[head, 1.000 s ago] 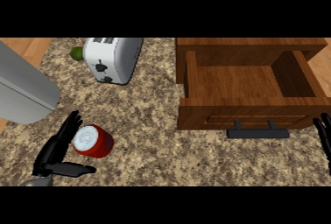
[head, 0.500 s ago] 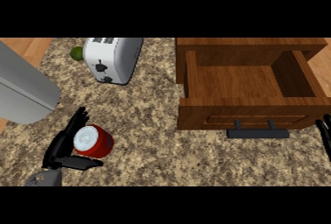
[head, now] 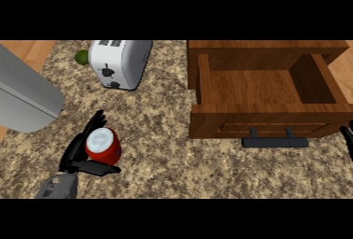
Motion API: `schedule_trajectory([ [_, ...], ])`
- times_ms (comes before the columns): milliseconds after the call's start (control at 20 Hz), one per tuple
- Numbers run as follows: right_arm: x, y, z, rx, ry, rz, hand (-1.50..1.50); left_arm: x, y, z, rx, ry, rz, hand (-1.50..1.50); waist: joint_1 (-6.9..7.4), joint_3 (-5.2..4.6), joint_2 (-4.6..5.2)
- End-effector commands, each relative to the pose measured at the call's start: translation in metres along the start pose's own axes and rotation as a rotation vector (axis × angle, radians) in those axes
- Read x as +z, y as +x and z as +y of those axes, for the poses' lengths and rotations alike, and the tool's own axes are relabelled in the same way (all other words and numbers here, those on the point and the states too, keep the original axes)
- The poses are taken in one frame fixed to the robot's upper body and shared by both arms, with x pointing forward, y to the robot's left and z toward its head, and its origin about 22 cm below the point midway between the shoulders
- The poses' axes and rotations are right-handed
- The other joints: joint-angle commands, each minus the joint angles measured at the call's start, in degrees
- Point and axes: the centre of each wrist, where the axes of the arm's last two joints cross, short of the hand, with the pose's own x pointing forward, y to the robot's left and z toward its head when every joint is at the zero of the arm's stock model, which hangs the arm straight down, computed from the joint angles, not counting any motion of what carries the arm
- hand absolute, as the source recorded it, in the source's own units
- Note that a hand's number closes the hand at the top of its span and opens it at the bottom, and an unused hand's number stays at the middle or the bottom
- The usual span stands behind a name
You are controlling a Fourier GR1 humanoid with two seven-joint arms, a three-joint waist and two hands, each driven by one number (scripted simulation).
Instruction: Pick up the can, place it into the drawer and close the drawer
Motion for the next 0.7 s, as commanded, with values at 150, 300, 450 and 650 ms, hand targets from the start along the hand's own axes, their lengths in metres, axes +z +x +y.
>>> schedule_trajectory([
  [150, 0.014, 0.013, 0.004, -0.002, -0.022, -0.005, -1.5, -0.01, 0.004, -0.013, 0.023, -0.037, -0.024, -1.5, -0.02, 0.0, -0.03],
  [300, -0.001, 0.009, -0.001, -0.027, -0.015, -0.003, -1.5, -0.019, 0.006, -0.025, 0.049, -0.064, -0.046, 1.5, 0.04, 0.0, 0.0],
  [450, 0.01, 0.027, -0.011, -0.011, -0.007, 0.003, -1.5, -0.012, 0.011, -0.012, 0.079, -0.059, -0.054, 1.5, -0.01, 0.0, -0.04],
  [650, 0.013, 0.018, 0.013, -0.042, -0.018, -0.03, -1.5, -0.032, 0.016, -0.032, 0.128, -0.097, -0.05, 1.5, -0.18, -0.01, 0.0],
])
